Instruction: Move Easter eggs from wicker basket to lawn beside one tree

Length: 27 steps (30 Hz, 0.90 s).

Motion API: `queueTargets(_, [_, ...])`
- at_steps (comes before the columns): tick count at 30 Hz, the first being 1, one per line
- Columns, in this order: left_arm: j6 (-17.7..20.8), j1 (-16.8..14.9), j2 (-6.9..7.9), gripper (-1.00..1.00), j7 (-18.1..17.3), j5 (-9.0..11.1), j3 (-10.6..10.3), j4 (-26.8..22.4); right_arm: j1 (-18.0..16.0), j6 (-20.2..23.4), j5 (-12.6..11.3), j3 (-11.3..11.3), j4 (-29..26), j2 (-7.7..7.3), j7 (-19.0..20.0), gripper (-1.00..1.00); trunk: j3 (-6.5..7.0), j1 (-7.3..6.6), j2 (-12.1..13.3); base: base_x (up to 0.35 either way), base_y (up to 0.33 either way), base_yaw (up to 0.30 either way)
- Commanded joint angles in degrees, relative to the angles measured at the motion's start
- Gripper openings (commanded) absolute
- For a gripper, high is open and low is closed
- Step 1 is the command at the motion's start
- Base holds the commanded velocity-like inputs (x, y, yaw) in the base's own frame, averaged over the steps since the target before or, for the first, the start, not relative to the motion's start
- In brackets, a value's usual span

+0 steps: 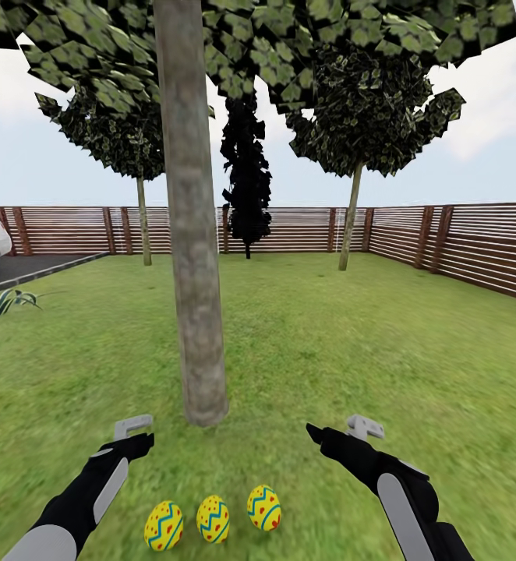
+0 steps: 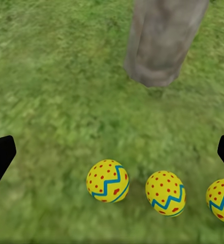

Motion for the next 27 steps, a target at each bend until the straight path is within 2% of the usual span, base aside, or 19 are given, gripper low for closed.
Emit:
queueTargets(1, [0.3,0.0,0.02,1.00,0.3,0.5,-0.1,-0.1,0.0,0.2,-0.6,0.0,-0.1,0.01,-0.6,1.00,0.11,-0.23,0.4,0.000,0.000,0.000])
queueTargets(27, [0.4,0.0,-0.88,1.00,0.4,0.1,-0.2,-0.1,0.0,0.1,-0.6,0.0,0.4,-0.03,-0.6,1.00,4.78,-5.94,10.8,0.000,0.000,0.000])
